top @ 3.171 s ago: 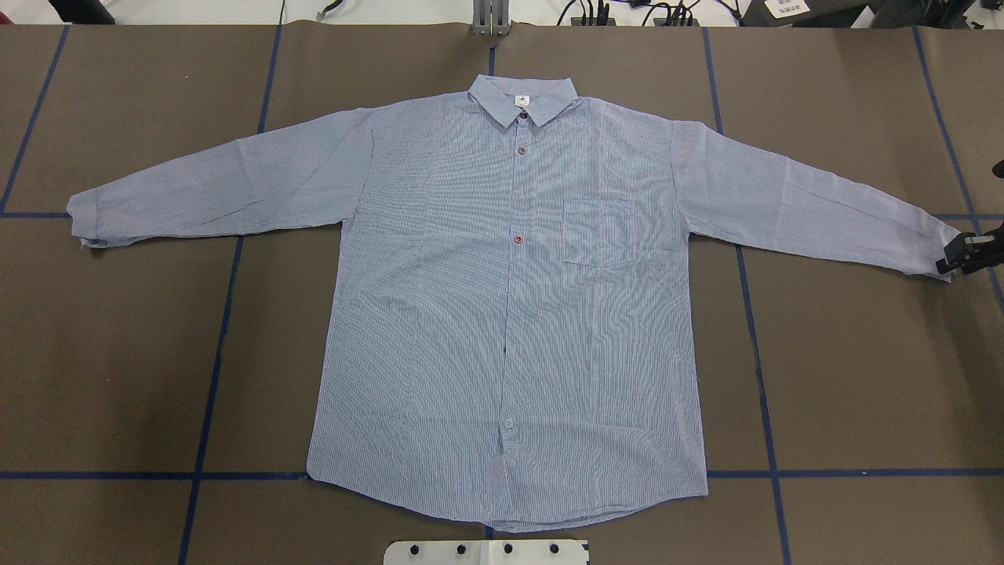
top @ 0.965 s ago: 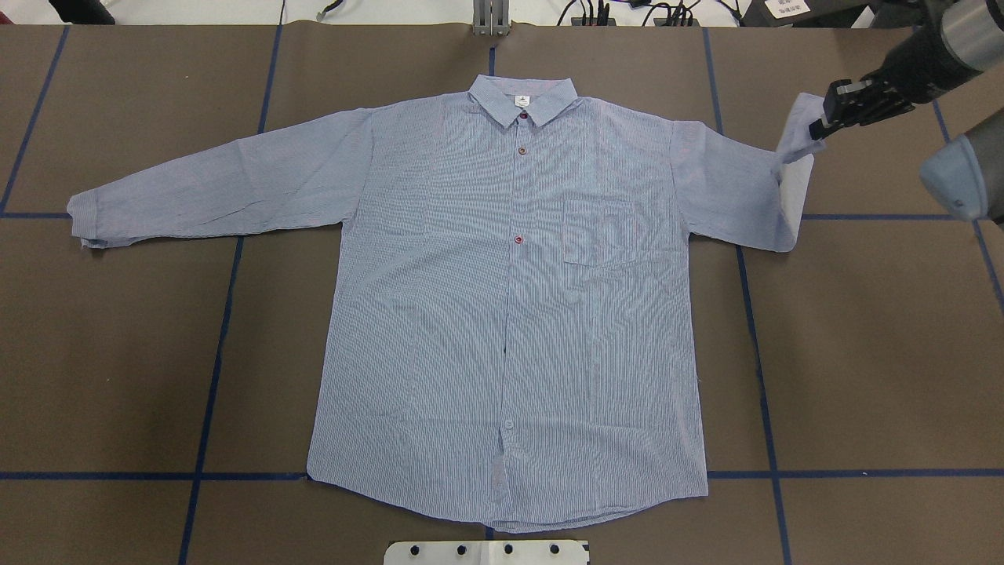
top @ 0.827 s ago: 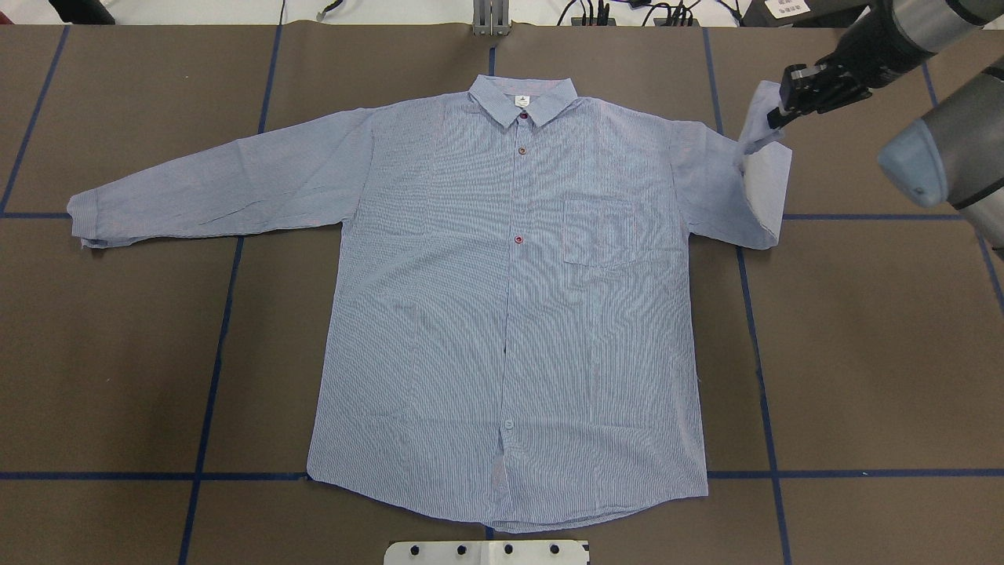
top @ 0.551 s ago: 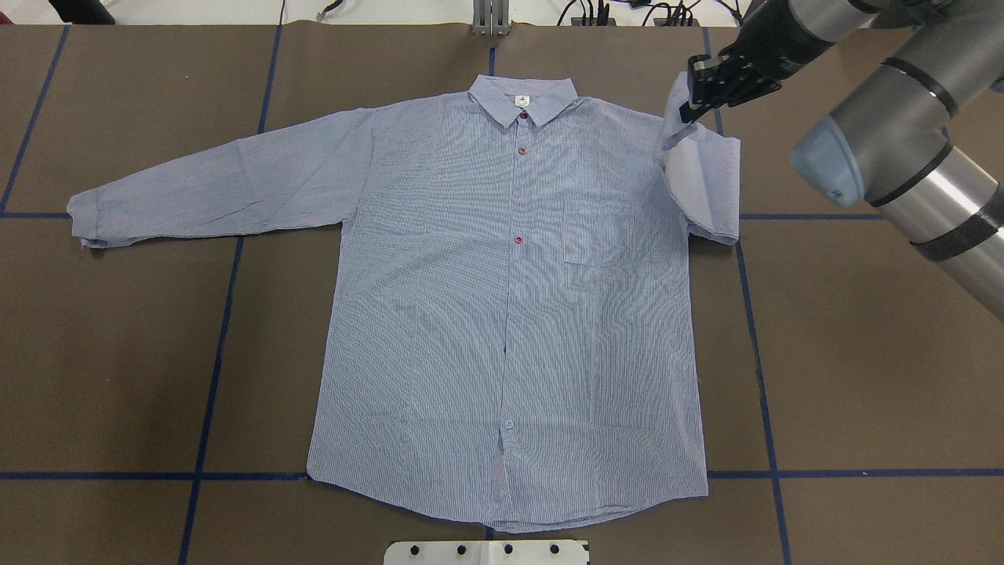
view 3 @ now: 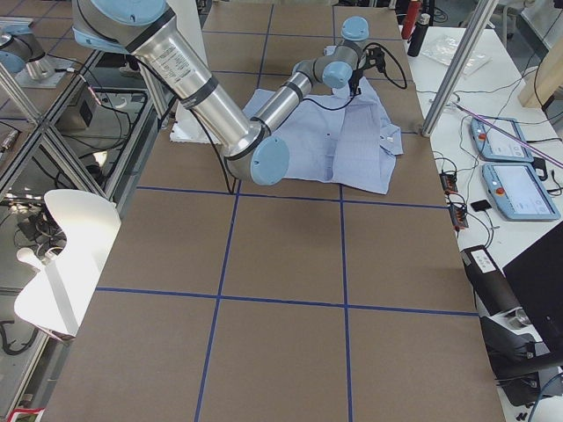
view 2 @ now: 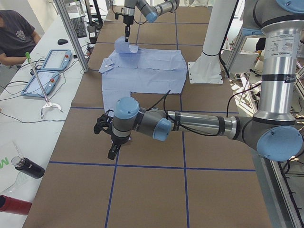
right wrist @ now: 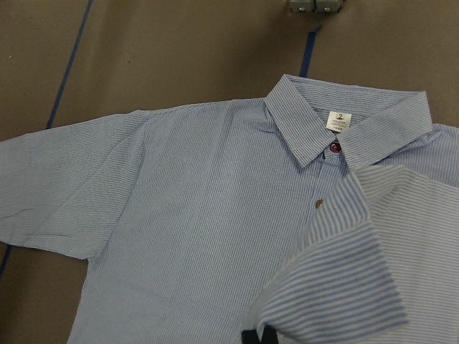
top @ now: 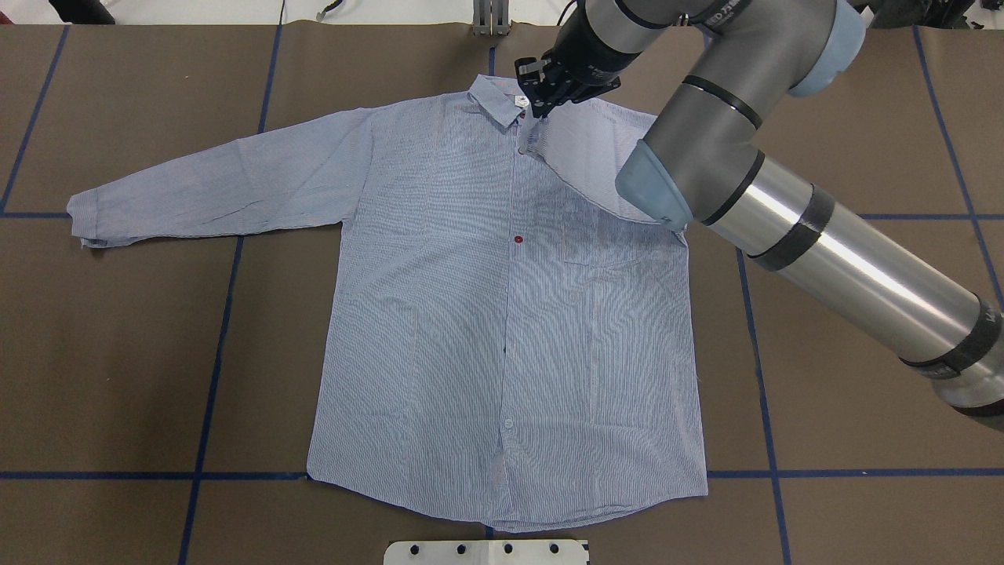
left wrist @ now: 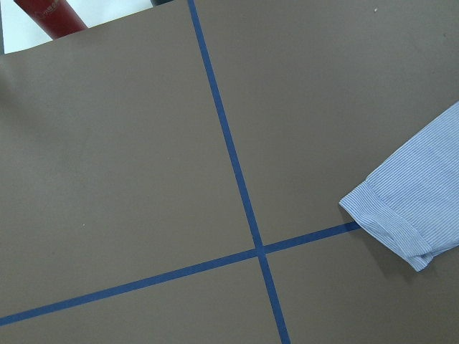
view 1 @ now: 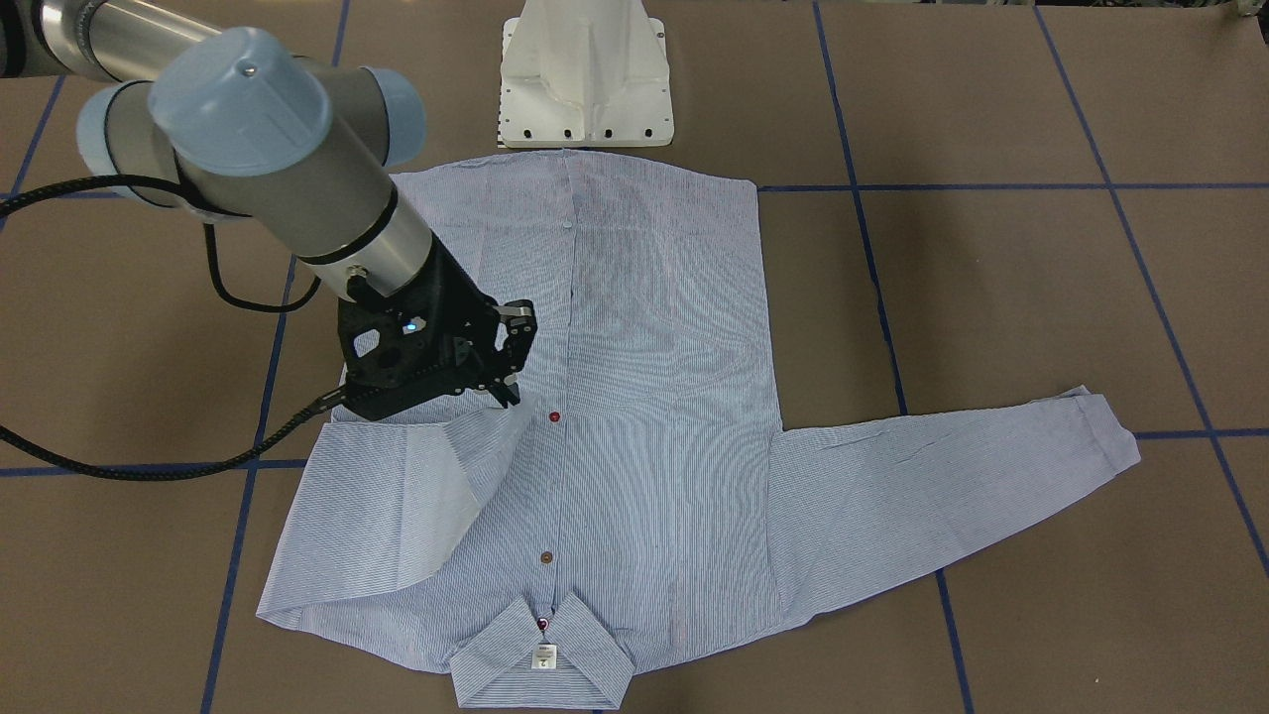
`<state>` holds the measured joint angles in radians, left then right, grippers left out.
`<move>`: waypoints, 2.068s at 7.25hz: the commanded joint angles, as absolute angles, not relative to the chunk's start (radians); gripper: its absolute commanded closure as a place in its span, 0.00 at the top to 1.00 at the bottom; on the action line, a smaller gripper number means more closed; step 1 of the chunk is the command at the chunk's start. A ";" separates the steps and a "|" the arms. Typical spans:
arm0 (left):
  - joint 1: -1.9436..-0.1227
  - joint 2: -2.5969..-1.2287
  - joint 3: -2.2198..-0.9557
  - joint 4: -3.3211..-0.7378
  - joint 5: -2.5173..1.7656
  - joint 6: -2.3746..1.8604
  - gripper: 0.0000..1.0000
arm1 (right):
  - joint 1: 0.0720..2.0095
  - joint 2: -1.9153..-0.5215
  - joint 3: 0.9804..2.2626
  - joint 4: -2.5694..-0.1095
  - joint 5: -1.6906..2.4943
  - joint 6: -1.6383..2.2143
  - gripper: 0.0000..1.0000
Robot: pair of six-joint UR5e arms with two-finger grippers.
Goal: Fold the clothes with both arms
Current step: 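Lift the cuff with the right gripper and fold the sleeve across the chest, then release the sleeve and raise the right gripper while the left gripper reaches the other cuff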
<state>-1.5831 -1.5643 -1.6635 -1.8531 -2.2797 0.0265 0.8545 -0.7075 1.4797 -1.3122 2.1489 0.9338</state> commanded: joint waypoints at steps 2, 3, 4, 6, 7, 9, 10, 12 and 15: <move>-1.583 -1.563 -1.661 -1.853 -2.278 0.026 1.00 | 0.773 -0.634 1.347 -1.237 2.074 0.939 0.00; -1.583 -1.565 -1.661 -1.853 -2.279 0.025 1.00 | 0.746 -0.629 1.310 -1.221 2.056 0.940 0.00; -1.583 -1.565 -1.660 -1.853 -2.281 0.026 1.00 | 0.717 -0.608 1.214 -1.153 2.052 0.939 0.00; -1.583 -1.566 -1.648 -1.855 -2.281 0.026 1.00 | 0.667 -0.531 1.059 -1.071 1.996 0.940 0.44; -1.583 -1.574 -1.644 -1.855 -2.280 0.028 1.00 | 0.641 -0.487 1.058 -1.052 1.923 0.940 0.99; -1.583 -1.578 -1.644 -1.853 -2.276 0.026 1.00 | 0.553 -0.472 1.057 -0.942 1.697 0.942 1.00; -1.583 -1.580 -1.638 -1.853 -2.276 0.025 1.00 | 0.554 -0.474 1.060 -0.943 1.695 0.945 1.00; -1.577 -1.591 -1.623 -1.862 -2.275 -0.023 1.00 | 0.566 -0.483 1.087 -0.963 1.709 1.014 1.00; -1.340 -1.592 -1.531 -2.206 -2.272 -0.501 1.00 | 0.688 -0.515 1.322 -1.407 1.898 1.012 1.00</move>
